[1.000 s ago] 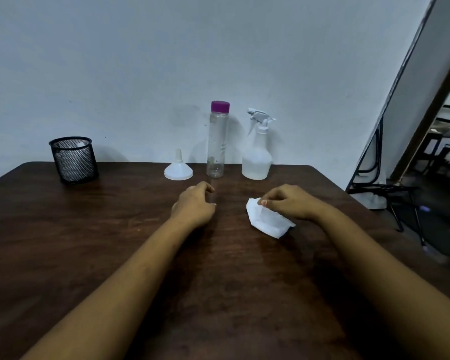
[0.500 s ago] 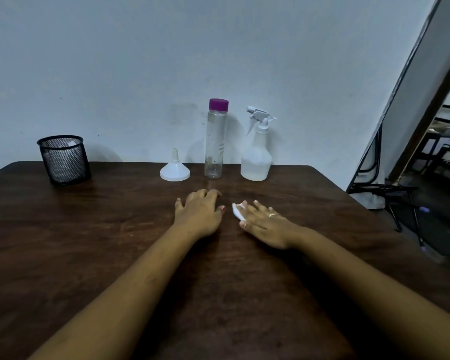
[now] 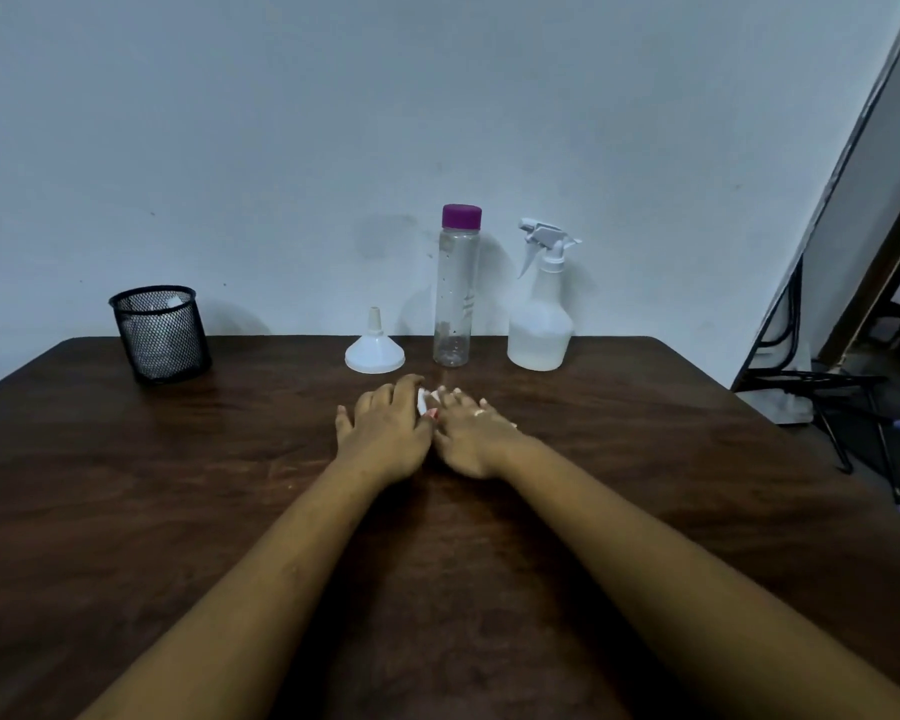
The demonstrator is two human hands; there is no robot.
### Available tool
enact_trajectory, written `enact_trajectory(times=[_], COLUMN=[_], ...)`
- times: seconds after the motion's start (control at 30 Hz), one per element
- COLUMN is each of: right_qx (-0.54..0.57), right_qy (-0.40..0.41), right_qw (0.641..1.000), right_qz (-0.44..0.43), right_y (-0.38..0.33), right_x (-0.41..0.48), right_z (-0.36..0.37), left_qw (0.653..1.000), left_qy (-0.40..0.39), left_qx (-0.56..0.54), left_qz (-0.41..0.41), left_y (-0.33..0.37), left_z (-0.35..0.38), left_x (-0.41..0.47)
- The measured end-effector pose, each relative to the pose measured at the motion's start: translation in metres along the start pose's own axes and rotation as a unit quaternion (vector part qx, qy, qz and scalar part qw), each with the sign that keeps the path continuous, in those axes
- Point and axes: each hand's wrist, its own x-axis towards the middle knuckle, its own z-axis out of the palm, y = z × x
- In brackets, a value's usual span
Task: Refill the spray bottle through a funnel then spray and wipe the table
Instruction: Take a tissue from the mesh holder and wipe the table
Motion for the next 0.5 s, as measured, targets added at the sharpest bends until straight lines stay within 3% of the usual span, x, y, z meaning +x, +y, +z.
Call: enact_trajectory(times=[0.1,0.23,0.37,0.5], right_qx=[0.009,0.014,0.044,0.025], right_qy=[-0.009,0.003,0.021,0.014], right_qw=[0.999,0.994,0.979,0.99], right_qz=[-0.032,0.105,0.198,0.138], right_y=[0.015,0.056,0.045,0.003], right_x=[-0.022,-0.01,0.026,0.043], right_z=[0.001,-0.012,-0.018,-0.017], left_qw=[1.0,1.0,0.999,1.0], left_qy=[-0.006,-0.011,-0.017,-0.001], left_qx=[0.0,0.017,0.011,0.005], left_qz=[-0.008,-0.023,-0.031,-0.027], left_y=[-0.009,-0.019,-0.024,-0.027], left_z=[-0.008,-0.015,-0.019,-0.025], left_x=[0.0,-0.002,-0.009,-0.016])
